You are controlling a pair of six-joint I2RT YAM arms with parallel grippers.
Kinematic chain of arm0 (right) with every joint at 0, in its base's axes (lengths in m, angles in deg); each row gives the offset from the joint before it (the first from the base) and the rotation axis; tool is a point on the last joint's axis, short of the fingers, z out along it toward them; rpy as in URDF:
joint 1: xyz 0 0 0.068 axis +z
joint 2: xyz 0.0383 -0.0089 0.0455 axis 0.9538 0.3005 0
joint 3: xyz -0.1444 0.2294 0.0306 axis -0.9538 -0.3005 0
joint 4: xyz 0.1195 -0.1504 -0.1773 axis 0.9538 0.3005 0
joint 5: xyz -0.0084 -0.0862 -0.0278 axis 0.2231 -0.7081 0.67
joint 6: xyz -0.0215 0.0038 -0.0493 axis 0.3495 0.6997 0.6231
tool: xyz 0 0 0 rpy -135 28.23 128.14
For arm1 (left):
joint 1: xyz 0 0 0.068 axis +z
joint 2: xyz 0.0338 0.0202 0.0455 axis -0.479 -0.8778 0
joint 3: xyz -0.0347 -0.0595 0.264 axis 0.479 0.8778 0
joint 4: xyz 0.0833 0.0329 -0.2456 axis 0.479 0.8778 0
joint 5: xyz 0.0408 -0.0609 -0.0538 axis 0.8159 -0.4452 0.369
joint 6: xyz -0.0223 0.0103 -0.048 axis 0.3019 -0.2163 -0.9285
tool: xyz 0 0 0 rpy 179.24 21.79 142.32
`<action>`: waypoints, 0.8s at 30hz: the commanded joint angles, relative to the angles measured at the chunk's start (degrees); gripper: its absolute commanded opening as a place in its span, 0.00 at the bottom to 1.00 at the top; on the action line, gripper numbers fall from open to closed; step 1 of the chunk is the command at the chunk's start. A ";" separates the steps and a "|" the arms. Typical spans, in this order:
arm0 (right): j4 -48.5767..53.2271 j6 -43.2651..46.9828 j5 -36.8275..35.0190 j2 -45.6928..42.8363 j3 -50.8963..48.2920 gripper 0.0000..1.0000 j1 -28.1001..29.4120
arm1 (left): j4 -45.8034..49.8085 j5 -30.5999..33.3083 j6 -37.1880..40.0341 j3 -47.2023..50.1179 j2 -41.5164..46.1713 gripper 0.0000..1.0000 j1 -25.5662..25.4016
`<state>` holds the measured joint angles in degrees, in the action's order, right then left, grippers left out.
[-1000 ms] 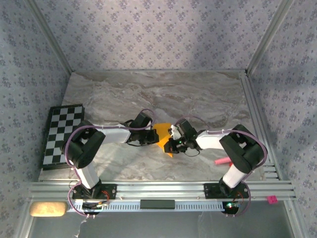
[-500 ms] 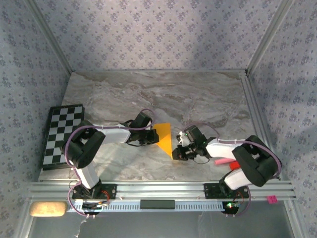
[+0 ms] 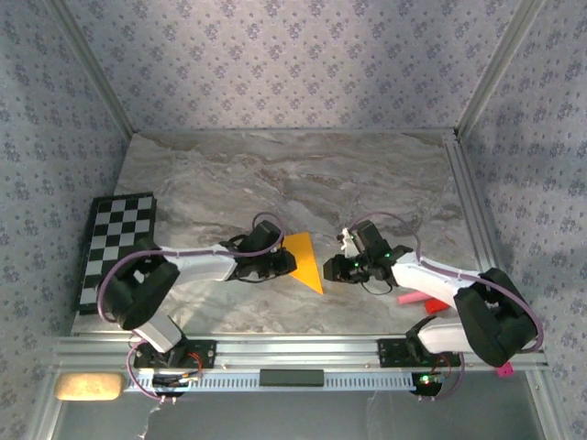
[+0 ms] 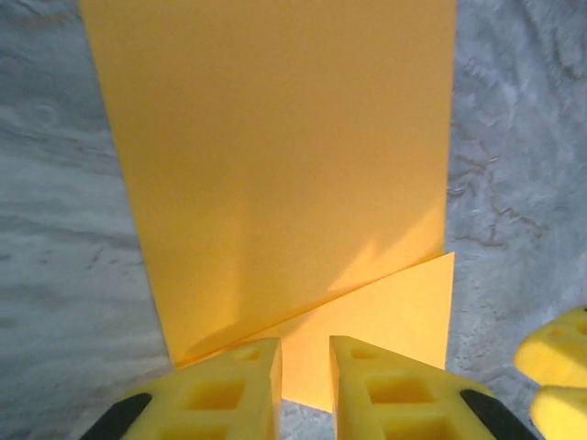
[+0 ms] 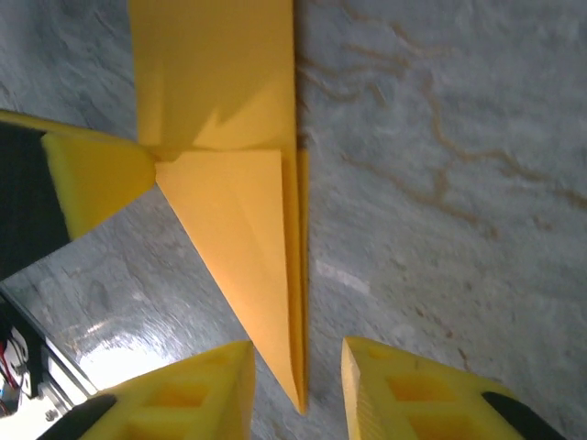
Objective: Fold a paper plane with a square sheet of paper (pick it up from the middle)
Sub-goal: Third fold the triangle at the center of the table, then fourth fold the wing at the center of the table.
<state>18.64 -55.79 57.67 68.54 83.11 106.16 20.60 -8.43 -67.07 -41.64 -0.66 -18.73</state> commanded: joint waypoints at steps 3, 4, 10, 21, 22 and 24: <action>1.24 0.63 -2.41 3.85 4.35 0.36 0.61 | 7.73 4.83 3.39 -2.47 6.01 0.32 2.51; 0.95 0.67 -2.20 4.76 4.94 0.36 0.63 | 8.08 4.14 3.75 -2.50 6.14 0.33 3.63; -4.21 1.14 0.84 8.51 6.30 0.36 0.89 | 4.41 -3.58 2.49 0.48 6.46 0.37 8.92; -5.52 1.81 3.22 15.06 9.36 0.29 0.14 | 5.04 -7.16 3.47 -1.24 3.48 0.38 10.09; -5.61 1.72 3.41 15.12 9.37 0.29 0.16 | 4.95 -7.30 3.50 -1.24 3.41 0.38 10.09; -5.94 1.64 3.66 15.11 9.32 0.26 0.10 | 4.81 -7.43 3.29 -1.21 3.06 0.38 10.15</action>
<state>13.22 -54.87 59.94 83.30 91.16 106.60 25.30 -14.40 -64.43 -41.93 3.15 -8.94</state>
